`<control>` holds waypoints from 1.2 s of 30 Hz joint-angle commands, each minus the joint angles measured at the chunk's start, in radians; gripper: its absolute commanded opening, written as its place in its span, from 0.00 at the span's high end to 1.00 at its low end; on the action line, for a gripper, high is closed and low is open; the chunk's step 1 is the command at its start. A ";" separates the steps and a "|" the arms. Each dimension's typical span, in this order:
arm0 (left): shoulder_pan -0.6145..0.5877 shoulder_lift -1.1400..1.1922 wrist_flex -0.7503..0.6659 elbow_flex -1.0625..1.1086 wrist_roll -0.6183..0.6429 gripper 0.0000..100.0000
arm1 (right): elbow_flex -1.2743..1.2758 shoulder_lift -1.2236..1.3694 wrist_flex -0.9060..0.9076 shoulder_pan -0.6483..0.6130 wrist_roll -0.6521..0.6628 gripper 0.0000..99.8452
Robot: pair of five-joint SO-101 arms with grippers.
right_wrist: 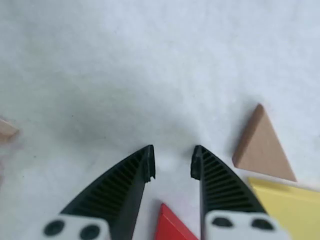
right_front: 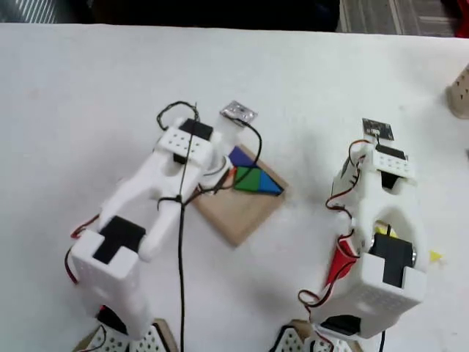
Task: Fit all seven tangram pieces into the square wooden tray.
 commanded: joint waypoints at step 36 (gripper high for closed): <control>0.070 -0.245 -0.327 0.232 0.201 0.98 | -0.005 -0.035 -0.013 -0.012 0.012 0.88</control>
